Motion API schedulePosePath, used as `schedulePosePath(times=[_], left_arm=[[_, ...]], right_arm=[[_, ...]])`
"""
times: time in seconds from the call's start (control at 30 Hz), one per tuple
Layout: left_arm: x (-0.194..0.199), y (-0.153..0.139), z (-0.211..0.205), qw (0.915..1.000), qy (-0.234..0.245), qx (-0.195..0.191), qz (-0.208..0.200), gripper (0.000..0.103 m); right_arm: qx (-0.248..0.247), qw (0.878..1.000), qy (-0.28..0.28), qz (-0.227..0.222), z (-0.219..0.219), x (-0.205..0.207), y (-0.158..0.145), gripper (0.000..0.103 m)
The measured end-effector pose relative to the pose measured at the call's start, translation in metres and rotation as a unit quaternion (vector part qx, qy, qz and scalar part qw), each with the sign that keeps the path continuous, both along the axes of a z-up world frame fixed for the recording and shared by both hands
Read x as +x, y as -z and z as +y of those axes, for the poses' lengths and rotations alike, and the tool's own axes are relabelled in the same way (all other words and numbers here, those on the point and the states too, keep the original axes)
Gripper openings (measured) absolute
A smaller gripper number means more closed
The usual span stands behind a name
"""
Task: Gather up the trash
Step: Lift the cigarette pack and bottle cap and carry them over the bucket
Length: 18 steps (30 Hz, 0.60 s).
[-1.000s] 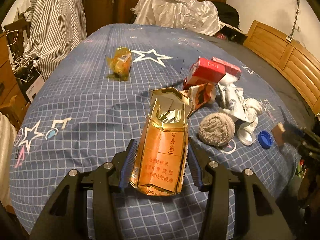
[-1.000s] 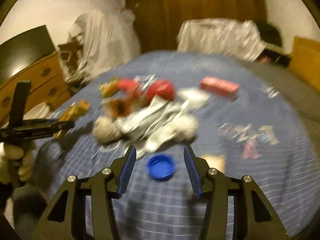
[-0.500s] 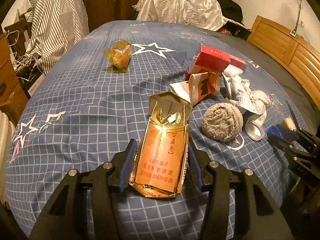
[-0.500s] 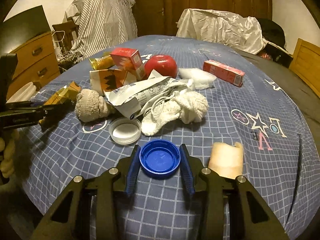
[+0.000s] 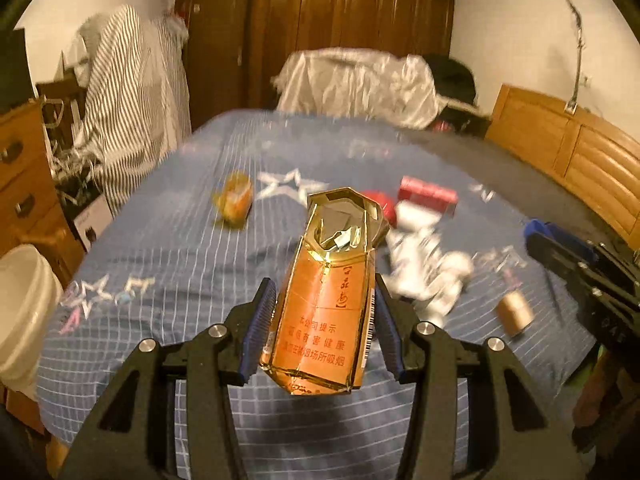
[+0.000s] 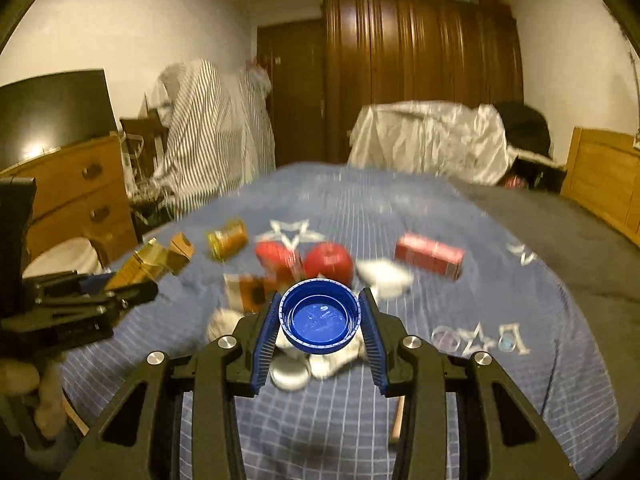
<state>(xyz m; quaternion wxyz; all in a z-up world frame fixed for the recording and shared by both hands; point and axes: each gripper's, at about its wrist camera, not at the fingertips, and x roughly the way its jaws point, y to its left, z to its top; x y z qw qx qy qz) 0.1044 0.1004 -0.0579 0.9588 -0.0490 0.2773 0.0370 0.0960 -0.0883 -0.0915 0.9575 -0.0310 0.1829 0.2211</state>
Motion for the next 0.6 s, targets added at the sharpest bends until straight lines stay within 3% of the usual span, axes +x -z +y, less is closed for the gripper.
schedulePosePath(times=[0.2, 0.4, 0.6], left_arm=[[-0.023, -0.033, -0.026, 0.997, -0.019, 0.017, -0.073, 0.046], [-0.049, -0.049, -0.048, 0.9892, -0.036, 0.038, -0.137, 0.046], [-0.06, -0.052, -0.053, 0.9866, -0.041, 0.037, -0.154, 0.046]], right_arm=[[0.031, 0.998, 0.026, -0.056, -0.02, -0.032, -0.037, 0.041], [0.059, 0.994, 0.038, -0.084, -0.042, -0.061, -0.049, 0.041], [0.067, 0.993, 0.042, -0.086, -0.054, -0.08, -0.048, 0.041]])
